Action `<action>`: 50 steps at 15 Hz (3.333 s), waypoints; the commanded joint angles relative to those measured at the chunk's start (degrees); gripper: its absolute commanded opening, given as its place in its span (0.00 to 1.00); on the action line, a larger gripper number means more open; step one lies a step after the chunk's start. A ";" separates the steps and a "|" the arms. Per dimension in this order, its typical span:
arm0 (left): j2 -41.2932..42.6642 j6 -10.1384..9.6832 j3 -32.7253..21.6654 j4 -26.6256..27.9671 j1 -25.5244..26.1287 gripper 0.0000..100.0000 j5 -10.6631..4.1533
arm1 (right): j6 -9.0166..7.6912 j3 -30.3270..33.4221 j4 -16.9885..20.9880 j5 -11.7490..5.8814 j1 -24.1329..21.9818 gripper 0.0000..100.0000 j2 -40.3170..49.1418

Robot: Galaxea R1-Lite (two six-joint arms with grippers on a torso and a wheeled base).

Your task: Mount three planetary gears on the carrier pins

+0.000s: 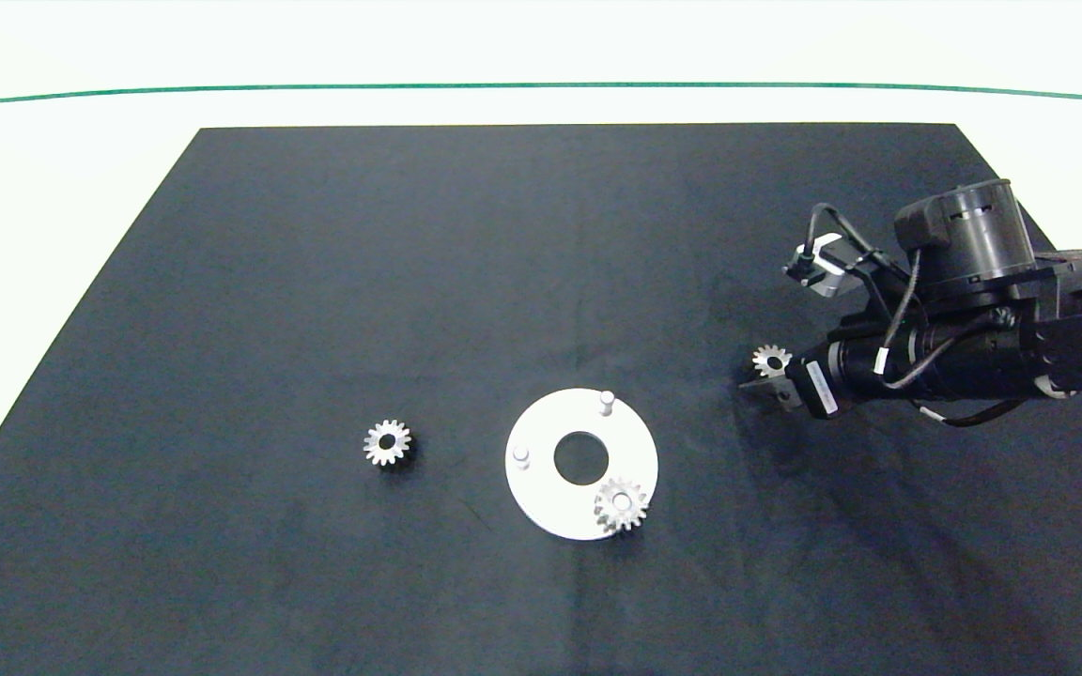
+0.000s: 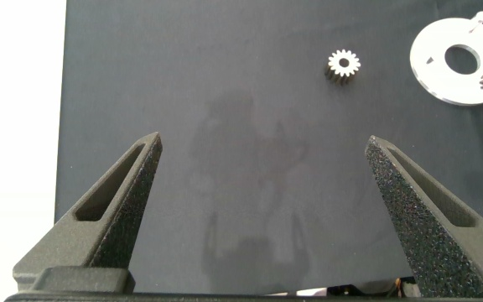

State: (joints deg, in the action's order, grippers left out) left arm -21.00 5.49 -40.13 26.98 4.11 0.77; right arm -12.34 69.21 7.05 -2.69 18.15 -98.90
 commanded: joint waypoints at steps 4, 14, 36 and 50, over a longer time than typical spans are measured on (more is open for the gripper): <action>-0.09 0.05 -0.03 0.18 0.02 1.00 0.02 | -0.14 1.02 -1.42 0.06 0.22 1.00 -1.82; -0.35 0.05 -0.12 0.09 0.02 1.00 0.02 | 0.03 2.16 -1.51 0.67 -0.05 0.90 -2.88; -0.70 0.05 0.32 0.00 0.11 1.00 0.11 | 0.21 2.16 -1.51 1.90 -0.13 0.45 -3.67; -1.06 0.05 0.32 0.00 0.20 1.00 0.11 | -0.14 2.42 0.60 3.84 1.71 0.19 -1.56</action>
State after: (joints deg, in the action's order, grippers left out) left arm -21.99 5.51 -39.85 26.81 4.29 0.88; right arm -12.26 71.52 7.13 0.94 18.68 -102.07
